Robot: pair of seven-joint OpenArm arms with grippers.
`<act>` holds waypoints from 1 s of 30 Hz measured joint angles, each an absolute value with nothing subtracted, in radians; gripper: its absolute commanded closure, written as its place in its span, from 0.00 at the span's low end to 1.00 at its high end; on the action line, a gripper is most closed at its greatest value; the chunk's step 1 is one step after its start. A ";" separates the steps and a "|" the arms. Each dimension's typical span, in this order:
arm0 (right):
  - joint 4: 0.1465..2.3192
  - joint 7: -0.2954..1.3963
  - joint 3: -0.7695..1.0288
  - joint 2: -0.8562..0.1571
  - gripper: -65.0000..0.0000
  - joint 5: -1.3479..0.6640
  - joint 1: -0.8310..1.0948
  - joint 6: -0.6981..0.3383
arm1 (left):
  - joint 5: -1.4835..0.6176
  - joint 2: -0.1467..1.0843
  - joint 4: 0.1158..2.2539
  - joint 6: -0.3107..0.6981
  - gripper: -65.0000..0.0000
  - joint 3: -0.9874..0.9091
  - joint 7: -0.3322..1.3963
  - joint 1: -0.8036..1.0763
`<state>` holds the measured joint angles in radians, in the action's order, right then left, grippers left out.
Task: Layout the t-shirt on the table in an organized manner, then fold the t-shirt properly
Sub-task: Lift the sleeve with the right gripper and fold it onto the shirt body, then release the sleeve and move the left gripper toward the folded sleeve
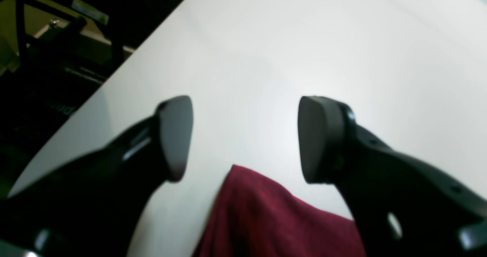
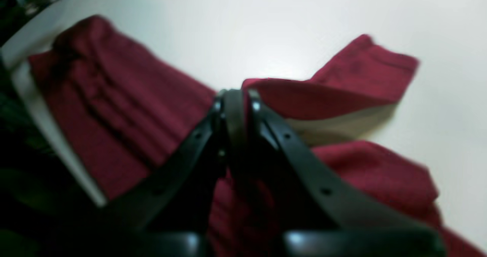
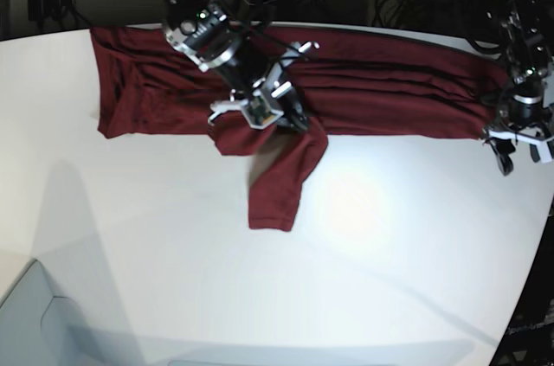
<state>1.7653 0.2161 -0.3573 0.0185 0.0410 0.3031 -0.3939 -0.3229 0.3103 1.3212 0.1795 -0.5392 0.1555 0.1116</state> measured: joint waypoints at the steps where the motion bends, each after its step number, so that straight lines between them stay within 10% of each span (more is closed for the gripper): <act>1: 1.765 0.220 -0.371 0.016 1.00 0.041 0.311 -0.392 | -0.323 0.310 1.321 0.179 0.35 -0.539 0.154 0.111; 30: 1.652 0.214 -0.577 0.016 1.00 0.039 0.319 -0.392 | -0.483 0.316 1.440 0.170 0.35 -0.507 0.157 0.090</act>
<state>1.6516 0.2138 -0.5774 0.0162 0.0391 0.3191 -0.3916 -0.4831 0.3161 1.4403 0.1696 -0.5072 0.1574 0.0902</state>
